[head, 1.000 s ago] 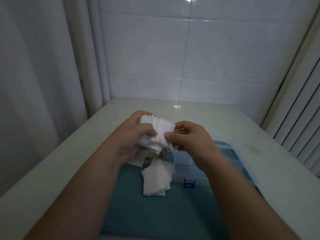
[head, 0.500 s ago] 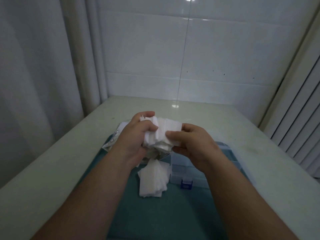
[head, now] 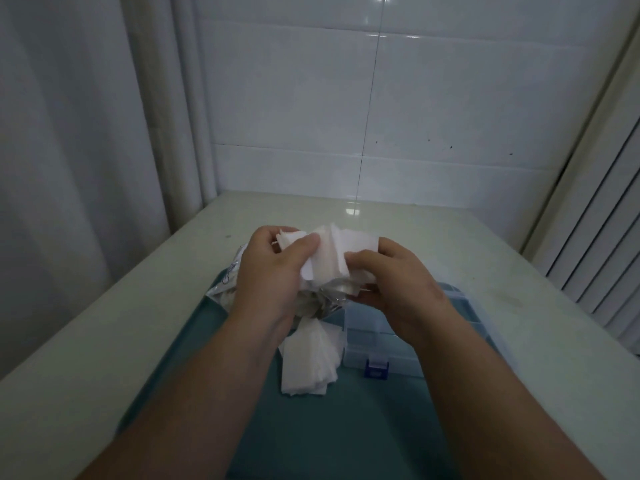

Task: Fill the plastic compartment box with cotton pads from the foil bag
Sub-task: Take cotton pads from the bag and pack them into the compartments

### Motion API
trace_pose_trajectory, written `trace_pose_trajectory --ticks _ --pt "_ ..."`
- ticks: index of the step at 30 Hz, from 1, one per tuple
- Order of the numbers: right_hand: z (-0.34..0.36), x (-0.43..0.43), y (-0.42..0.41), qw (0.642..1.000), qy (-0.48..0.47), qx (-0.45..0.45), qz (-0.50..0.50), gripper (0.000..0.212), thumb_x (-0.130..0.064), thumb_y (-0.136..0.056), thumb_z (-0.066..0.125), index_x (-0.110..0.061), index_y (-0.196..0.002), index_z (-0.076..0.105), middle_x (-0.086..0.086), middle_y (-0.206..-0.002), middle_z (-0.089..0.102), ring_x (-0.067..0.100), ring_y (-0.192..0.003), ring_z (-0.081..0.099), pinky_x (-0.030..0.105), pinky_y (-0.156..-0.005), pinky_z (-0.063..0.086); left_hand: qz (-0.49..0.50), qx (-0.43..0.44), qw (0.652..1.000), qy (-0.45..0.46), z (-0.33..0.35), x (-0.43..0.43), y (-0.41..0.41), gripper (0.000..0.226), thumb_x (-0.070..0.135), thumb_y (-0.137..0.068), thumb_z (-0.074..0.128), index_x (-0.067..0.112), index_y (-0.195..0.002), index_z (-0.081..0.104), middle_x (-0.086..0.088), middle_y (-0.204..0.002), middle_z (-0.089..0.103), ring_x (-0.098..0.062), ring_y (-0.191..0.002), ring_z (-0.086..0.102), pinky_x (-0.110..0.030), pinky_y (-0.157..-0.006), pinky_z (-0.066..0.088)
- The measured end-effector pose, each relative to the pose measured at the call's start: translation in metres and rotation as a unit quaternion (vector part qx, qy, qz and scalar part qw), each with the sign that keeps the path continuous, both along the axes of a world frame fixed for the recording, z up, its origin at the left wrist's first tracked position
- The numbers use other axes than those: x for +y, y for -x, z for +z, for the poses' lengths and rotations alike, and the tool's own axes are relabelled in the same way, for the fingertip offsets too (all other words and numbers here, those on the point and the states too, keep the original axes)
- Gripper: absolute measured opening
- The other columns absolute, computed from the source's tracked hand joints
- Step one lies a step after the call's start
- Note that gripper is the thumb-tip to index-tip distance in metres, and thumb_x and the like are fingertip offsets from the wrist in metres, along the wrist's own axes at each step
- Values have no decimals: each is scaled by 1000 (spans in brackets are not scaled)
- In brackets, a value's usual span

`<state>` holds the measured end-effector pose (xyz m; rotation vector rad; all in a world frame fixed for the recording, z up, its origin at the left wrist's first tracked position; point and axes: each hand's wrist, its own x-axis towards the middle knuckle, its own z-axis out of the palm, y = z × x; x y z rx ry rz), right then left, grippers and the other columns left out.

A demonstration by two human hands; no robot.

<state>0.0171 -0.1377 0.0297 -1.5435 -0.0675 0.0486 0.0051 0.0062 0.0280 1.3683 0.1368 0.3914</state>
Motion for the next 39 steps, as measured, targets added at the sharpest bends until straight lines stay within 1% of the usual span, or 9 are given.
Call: trace_pose_trajectory --ticks 8,11,16,19,22,28,32,35,39 --pt "0 3 0 993 -5 -88 -82 22 -10 -83 68 -12 -102 58 9 -102 65 25 -87 67 30 -64 59 30 -38 991 -125 -3 -4 3 12 29 -85 71 29 -97 72 10 -91 69 -9 -83 66 -20 -62 48" --pt "0 4 2 977 80 -156 -121 31 -21 -77 77 -25 -96 53 -5 -94 62 16 -82 66 23 -60 58 13 -21 992 -124 -2 -6 4 24 34 -86 70 33 -110 66 7 -96 69 -11 -84 68 -26 -64 56" --pt "1 7 5 941 163 -230 -185 39 -35 -68 83 -33 -85 48 -10 -86 62 13 -76 66 35 -65 61 -59 -7 997 -48 5 -9 10 45 65 -69 65 34 -100 66 2 -105 71 -20 -97 69 -49 -82 58" --pt "2 6 5 935 174 -246 -189 35 -34 -72 81 -34 -85 48 -12 -85 61 12 -75 64 33 -66 60 -66 -6 997 -49 4 -8 9 27 30 -80 70 28 -107 64 -1 -95 73 -20 -85 72 -51 -77 60" --pt "1 3 3 948 141 -233 -166 29 -31 -78 76 -35 -87 49 -13 -88 60 12 -79 64 28 -67 59 -56 -7 997 -51 2 -6 5 36 -1 -85 60 25 -111 59 3 -81 71 -12 -67 71 -45 -68 61" --pt "-4 2 -3 978 59 -170 -109 24 -21 -83 71 -34 -92 52 -10 -95 61 15 -87 63 25 -68 56 -96 7 995 -18 1 -4 3 49 -7 -83 60 27 -117 51 -7 -99 66 -23 -84 68 -45 -73 61" --pt "-1 -1 -5 989 -51 -106 -89 25 -8 -79 67 -20 -100 60 8 -104 64 28 -97 63 42 -79 58 -104 7 994 15 -1 -1 -1 51 -11 -82 61 26 -116 50 -10 -104 64 -24 -86 67 -36 -66 60" --pt "4 -5 -4 985 -131 -73 -90 22 2 -81 55 -13 -95 60 11 -99 62 31 -96 61 40 -76 57 -84 2 996 10 -4 2 -4 51 -11 -80 64 27 -110 49 -11 -106 65 -27 -89 67 -42 -71 60" --pt "5 -8 -4 987 -120 -64 -85 25 7 -80 54 -14 -93 61 13 -101 62 32 -98 61 42 -80 56 -81 -3 997 15 -4 1 -6 46 -11 -81 63 26 -106 52 -7 -105 66 -23 -90 67 -37 -68 57"
